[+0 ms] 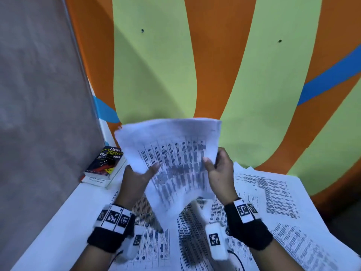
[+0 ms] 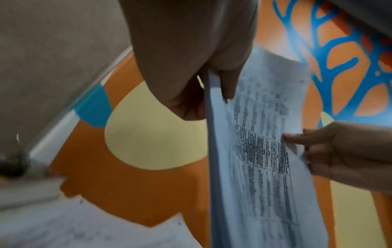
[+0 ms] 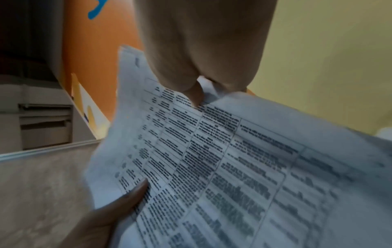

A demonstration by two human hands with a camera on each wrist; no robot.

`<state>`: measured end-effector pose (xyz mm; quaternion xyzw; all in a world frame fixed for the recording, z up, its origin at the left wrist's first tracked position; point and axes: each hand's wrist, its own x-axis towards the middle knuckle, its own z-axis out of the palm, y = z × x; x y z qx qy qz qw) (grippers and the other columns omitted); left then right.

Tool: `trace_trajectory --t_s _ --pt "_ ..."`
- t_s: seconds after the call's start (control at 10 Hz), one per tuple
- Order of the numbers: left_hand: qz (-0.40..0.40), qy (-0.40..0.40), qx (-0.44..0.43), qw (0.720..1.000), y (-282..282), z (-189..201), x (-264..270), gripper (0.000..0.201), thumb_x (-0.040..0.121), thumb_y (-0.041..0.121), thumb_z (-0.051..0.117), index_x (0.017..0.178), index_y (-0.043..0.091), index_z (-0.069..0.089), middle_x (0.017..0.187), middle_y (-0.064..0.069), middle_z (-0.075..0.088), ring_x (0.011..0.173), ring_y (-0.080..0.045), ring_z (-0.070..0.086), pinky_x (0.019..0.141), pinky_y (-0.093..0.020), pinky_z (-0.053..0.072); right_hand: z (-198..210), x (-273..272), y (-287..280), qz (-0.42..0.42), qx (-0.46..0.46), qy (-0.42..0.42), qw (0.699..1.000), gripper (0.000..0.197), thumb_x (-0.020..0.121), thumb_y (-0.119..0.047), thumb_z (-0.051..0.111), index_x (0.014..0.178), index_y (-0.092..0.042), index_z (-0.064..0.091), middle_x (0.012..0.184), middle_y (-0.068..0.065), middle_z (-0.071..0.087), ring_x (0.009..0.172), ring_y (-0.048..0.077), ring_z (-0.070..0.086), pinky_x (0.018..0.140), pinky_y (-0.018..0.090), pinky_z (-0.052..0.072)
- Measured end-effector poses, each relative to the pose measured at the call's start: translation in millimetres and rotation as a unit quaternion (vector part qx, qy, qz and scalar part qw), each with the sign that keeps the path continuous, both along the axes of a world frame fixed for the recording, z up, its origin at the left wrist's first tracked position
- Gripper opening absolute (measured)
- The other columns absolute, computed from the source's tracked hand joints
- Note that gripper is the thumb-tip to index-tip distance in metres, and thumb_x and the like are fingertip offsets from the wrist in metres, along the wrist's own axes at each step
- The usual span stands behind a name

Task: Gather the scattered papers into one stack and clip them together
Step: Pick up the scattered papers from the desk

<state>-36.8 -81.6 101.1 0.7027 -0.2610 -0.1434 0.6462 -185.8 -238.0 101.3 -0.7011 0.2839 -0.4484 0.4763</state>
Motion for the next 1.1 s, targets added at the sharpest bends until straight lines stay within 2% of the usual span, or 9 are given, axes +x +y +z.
trace_trajectory --t_s 0.2,0.3,0.5,0.6,0.7,0.8,0.9,1.0,1.1 --pt "0.179 -0.096 -0.039 0.978 34.2 32.5 35.5 0.036 0.081 0.029 0.074 0.065 0.008 0.05 0.059 -0.004 0.058 0.05 -0.004 0.052 0.058 -0.034 0.039 -54.8 29.8 14.4 0.023 0.058 0.299 0.952 0.051 0.087 -0.032 0.066 0.126 -0.009 0.043 0.119 0.016 0.053 0.105 0.032 0.058 0.08 0.028 0.043" --pt "0.233 -0.11 -0.01 0.966 46.4 39.9 48.3 0.056 0.085 0.025 0.073 0.053 0.014 0.028 0.029 0.003 0.029 0.028 -0.005 0.033 0.044 -0.024 0.024 -96.9 39.7 45.5 0.099 0.027 0.507 0.856 0.092 0.076 -0.079 0.041 0.135 -0.008 0.035 0.131 0.021 0.042 0.114 0.039 0.052 0.09 0.039 0.045" --pt "0.26 -0.123 -0.031 0.957 57.0 32.7 51.3 0.031 0.087 0.014 0.07 0.064 0.009 0.05 0.06 -0.004 0.072 0.054 0.001 0.046 0.052 -0.016 0.034 -127.7 58.2 93.1 0.073 -0.075 0.637 0.764 0.113 0.063 -0.079 0.061 0.144 -0.012 0.018 0.14 0.025 0.029 0.125 0.041 0.036 0.095 0.048 0.046" --pt "0.252 -0.113 -0.019 0.961 59.5 30.5 49.1 0.033 0.087 0.015 0.07 0.062 0.015 0.048 0.041 0.021 0.052 0.041 0.018 0.047 0.048 -0.007 0.035 -135.2 69.8 97.7 0.036 -0.075 0.626 0.775 0.129 0.031 -0.07 0.082 0.135 -0.015 0.031 0.119 0.027 0.049 0.101 0.043 0.055 0.067 0.048 0.058" --pt "0.243 -0.139 -0.033 0.959 58.2 30.9 44.9 0.025 0.087 0.009 0.069 0.109 0.001 0.06 0.103 -0.008 0.065 0.074 0.024 0.059 0.062 -0.001 0.037 -139.8 74.4 86.8 0.033 -0.032 0.562 0.826 0.126 -0.005 -0.072 0.069 0.113 -0.032 0.048 0.081 0.011 0.064 0.058 0.026 0.065 0.04 0.033 0.052" --pt "0.219 -0.156 -0.046 0.962 57.3 31.0 48.1 0.037 0.087 0.006 0.068 0.122 -0.003 0.057 0.122 -0.006 0.053 0.08 0.029 0.052 0.069 0.007 0.033 -131.0 71.0 86.5 0.051 0.055 0.514 0.854 0.093 0.072 -0.034 0.075 0.144 -0.028 0.016 0.127 0.023 0.048 0.11 0.034 0.057 0.09 0.039 0.049" --pt "0.223 -0.152 -0.029 0.962 58.0 29.4 56.7 0.036 0.086 0.011 0.071 0.117 -0.003 0.061 0.117 -0.007 0.059 0.083 0.016 0.056 0.071 0.004 0.035 -124.0 65.0 76.5 0.035 0.117 0.428 0.896 0.069 0.088 -0.018 0.059 0.146 -0.017 0.021 0.127 0.021 0.056 0.111 0.033 0.059 0.09 0.035 0.05" --pt "0.233 -0.16 -0.027 0.959 59.2 30.7 61.6 0.037 0.086 0.011 0.071 0.115 -0.009 0.061 0.115 -0.004 0.057 0.091 0.009 0.062 0.077 -0.005 0.04 -105.1 46.1 43.6 0.039 0.111 0.449 0.886 0.044 0.079 -0.016 0.071 0.117 0.001 0.054 0.104 0.018 0.066 0.097 0.031 0.065 0.063 0.025 0.039" --pt "0.24 -0.151 -0.019 0.959 59.0 31.4 63.4 0.04 0.086 0.015 0.071 0.109 -0.016 0.061 0.111 -0.022 0.067 0.101 -0.029 0.065 0.08 -0.02 0.045 -98.2 18.7 9.9 0.049 0.127 0.468 0.873 0.026 0.08 -0.018 0.072 0.094 0.002 0.066 0.091 0.014 0.07 0.076 0.023 0.065 0.058 0.027 0.048"
